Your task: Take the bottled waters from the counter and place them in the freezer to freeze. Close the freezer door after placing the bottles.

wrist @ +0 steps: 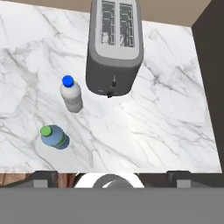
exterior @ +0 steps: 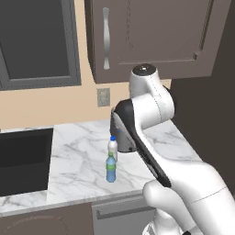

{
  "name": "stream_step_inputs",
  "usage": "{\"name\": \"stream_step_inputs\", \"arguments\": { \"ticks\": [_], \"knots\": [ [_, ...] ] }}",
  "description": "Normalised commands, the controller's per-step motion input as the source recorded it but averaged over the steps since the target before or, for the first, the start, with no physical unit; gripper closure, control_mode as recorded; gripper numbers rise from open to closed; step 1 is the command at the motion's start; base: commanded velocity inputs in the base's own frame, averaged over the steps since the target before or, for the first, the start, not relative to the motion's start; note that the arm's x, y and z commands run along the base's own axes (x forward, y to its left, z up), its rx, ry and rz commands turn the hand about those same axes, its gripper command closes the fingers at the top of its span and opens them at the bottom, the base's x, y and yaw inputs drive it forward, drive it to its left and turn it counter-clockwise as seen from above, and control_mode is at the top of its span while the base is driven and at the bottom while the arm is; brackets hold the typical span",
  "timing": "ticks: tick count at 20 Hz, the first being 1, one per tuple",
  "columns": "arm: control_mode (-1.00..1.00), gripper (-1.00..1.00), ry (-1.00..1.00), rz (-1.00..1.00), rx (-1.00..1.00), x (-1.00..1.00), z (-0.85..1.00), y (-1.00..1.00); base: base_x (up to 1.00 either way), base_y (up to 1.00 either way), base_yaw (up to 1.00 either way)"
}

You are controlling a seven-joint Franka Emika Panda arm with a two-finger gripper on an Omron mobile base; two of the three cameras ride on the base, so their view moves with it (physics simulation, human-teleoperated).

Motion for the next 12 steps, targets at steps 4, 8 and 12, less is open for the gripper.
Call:
{"name": "stream_step_inputs", "arguments": {
  "ticks": [4,8,12],
  "knots": [
    [-1.0,-1.0,-0.03,-0.07,-0.13,-0.11,0.0,0.69,0.0,0.0,0.0],
    [-1.0,-1.0,0.0,-0.09,-0.1,-0.02,0.0,0.62,0.0,0.0,0.0],
    [-1.0,-1.0,0.0,-0.02,-0.06,0.0,0.0,0.45,0.0,0.0,0.0]
  ]
}}
